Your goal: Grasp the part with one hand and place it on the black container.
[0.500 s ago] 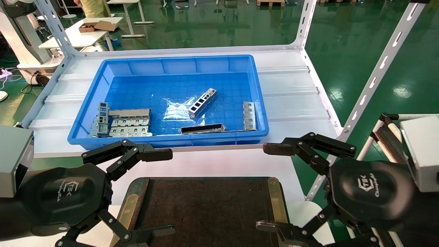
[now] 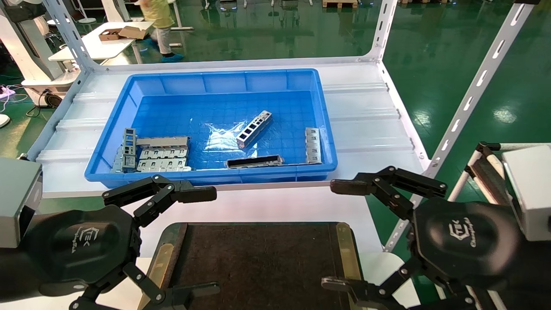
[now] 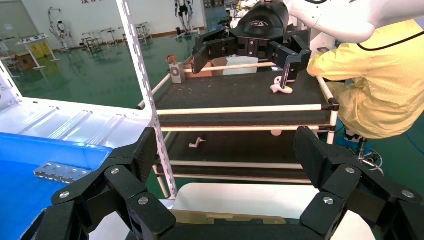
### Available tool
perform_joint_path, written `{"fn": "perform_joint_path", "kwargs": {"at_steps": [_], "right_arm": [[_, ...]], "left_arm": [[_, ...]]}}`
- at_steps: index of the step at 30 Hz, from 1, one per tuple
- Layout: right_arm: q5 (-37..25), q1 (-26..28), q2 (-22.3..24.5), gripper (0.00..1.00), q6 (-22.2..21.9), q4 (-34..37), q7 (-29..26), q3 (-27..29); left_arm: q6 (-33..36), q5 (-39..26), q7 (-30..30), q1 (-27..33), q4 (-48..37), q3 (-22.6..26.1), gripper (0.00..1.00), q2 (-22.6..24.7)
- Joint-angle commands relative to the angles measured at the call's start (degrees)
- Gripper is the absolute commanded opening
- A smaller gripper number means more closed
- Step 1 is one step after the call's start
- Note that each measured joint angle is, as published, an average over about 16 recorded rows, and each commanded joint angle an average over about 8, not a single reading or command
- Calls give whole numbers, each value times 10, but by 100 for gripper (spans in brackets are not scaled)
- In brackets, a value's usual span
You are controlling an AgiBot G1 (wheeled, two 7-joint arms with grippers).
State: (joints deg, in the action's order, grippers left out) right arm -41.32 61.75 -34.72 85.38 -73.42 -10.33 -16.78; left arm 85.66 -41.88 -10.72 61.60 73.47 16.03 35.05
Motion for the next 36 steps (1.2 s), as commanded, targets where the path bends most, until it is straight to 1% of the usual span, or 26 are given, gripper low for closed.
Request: {"fn": "perform_joint_path", "kwargs": {"at_steps": [1,11,19,23,28,36], "right_arm": [[0,0,0,100,0,0,0,0],[0,0,0,100,0,0,0,0],[0,0,0,100,0,0,0,0],[0,0,0,100,0,0,0,-1],[0,0,0,100,0,1,0,-1],[1,0,0,100,0,1,1,-1]], "left_arm": [[0,0,0,0,0,0,100,0],[-10,-6,-2,2,1,2,100,5],[-62,-41,-11,20,-3,12,100,29],[-92,-75,-13,41,-19,26,100,52],[-140,-134,-10,74,-58,49,100,92],[-219,-225,-1,143,-172,90,100,177]]}}
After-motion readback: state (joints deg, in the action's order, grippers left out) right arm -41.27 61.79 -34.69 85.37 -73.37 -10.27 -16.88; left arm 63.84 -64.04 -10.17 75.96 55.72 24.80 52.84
